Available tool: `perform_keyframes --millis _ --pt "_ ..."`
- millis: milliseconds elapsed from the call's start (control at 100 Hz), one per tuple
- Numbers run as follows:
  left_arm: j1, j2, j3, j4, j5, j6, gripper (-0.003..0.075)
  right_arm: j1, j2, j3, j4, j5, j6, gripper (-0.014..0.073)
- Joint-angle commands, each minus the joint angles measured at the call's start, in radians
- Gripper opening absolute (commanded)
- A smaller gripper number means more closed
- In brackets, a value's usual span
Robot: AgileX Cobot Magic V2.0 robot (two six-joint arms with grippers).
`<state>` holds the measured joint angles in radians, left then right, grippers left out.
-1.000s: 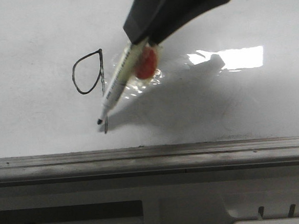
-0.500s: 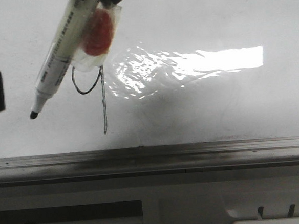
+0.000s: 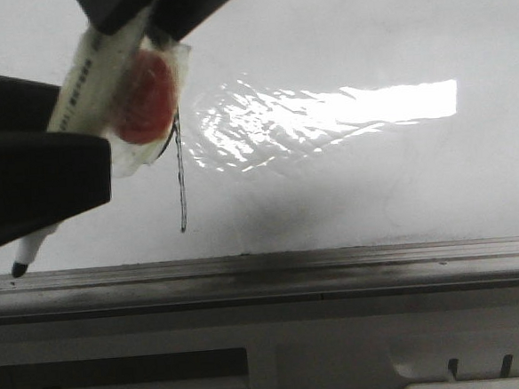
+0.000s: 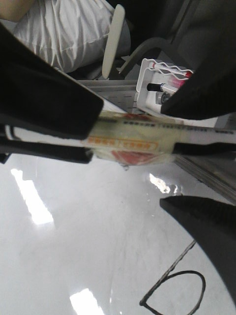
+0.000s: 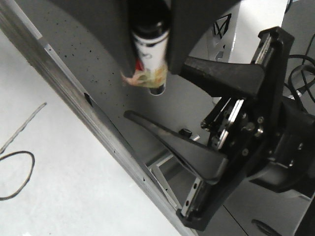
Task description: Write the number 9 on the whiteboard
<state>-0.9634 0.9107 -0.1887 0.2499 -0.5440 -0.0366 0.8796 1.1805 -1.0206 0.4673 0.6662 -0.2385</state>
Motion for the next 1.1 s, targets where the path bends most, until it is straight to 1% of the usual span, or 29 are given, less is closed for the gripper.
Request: perform_keyframes --millis 0,90,280,380,860,900,950,1000,1090 --pt "-0.007 0.003 -0.028 -0.007 -0.111 -0.012 0.0321 0.000 -0.019 -0.025 0.023 -0.040 -0.010 -0.0049" --pt "-0.007 0.003 -0.028 -0.007 -0.111 -0.012 0.0263 0.000 -0.019 -0.025 0.023 -0.040 -0.010 -0.0049" --pt "-0.007 0.003 -0.028 -0.007 -0.111 -0.012 0.0059 0.000 -0.019 -0.025 0.023 -0.040 -0.010 -0.0049" --pt "-0.007 0.003 -0.028 -0.007 -0.111 -0.012 -0.0020 0.000 -0.019 -0.025 0.023 -0.040 -0.010 -0.0049" --pt "-0.007 0.003 -0.028 -0.007 -0.111 -0.016 -0.0020 0.000 -0.019 -0.025 0.023 -0.042 -0.010 -0.0041" --pt "-0.007 0.003 -0.028 -0.007 -0.111 -0.016 -0.0020 0.000 -0.019 -0.025 0.023 -0.042 -0.010 -0.0014" --pt "-0.007 0.003 -0.028 -0.007 -0.111 -0.016 -0.0020 0.000 -0.019 -0.025 0.023 -0.046 -0.010 0.0041" --pt "-0.007 0.003 -0.028 -0.007 -0.111 -0.016 -0.0020 0.000 -0.019 -0.025 0.023 -0.053 -0.010 0.0118" --pt "-0.007 0.003 -0.028 -0.031 -0.111 -0.016 -0.0020 0.000 -0.019 -0.025 0.023 -0.060 -0.010 0.0301"
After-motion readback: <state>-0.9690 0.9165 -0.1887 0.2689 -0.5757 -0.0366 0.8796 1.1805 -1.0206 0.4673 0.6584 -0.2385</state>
